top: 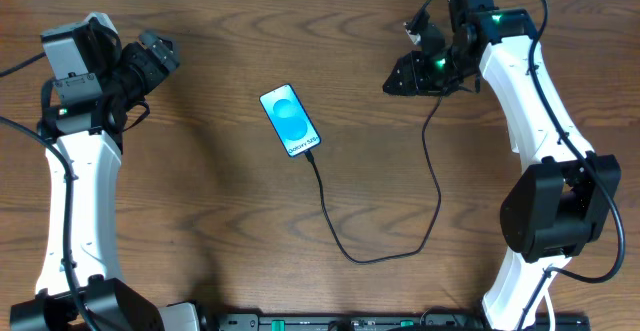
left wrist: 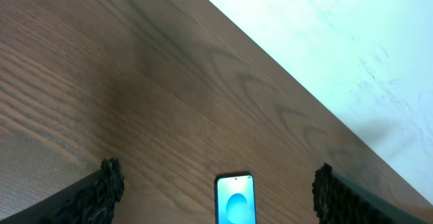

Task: Plug charger to phone and switch on socket
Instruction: 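Move the right gripper to the power strip switch beside the adapter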

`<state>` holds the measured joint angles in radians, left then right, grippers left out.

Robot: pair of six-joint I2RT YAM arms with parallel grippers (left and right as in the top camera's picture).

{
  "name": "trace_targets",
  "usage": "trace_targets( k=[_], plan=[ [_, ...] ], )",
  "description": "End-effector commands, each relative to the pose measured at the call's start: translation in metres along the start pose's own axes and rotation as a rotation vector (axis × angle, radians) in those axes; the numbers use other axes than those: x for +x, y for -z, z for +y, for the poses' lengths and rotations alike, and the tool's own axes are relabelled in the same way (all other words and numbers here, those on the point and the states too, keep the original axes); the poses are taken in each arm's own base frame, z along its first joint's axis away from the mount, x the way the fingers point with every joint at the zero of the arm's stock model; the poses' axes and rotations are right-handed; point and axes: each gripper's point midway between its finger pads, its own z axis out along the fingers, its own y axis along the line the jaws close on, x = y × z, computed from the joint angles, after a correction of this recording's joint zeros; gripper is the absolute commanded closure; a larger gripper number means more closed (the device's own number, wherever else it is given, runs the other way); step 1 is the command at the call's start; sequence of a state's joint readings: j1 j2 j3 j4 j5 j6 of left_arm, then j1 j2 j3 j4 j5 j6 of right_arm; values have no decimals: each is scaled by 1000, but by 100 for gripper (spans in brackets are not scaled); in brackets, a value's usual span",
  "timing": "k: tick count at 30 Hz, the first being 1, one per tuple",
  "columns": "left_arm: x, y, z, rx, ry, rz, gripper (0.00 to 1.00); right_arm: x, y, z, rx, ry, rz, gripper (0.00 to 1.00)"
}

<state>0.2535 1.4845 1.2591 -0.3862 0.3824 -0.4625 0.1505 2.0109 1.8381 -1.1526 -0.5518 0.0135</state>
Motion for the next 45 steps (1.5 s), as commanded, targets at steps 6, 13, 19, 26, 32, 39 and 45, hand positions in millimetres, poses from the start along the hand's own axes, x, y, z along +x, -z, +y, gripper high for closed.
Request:
trace_targets(
  k=[6, 13, 19, 26, 32, 39, 45],
  plan=[
    [-4, 2, 1, -11, -21, -13, 9, -3, 52, -31, 65, -64, -87, 60],
    [-4, 2, 1, -11, -21, -13, 9, 0, 124, -79, 159, -197, -237, 56],
    [-4, 2, 1, -11, -21, -13, 9, 7, 157, -137, 212, -332, -316, 53],
    [-4, 2, 1, -11, -21, -13, 9, 22, 157, -194, 224, -466, -299, 99],
    [-4, 2, 1, -11, -21, -13, 9, 25, 143, -234, 230, -490, -285, 99],
    [-4, 2, 1, -11, -21, -13, 9, 28, 128, -268, 237, -487, -275, 99],
    [-4, 2, 1, -11, -21, -13, 9, 35, 118, -285, 231, -516, -256, 99]
  ],
)
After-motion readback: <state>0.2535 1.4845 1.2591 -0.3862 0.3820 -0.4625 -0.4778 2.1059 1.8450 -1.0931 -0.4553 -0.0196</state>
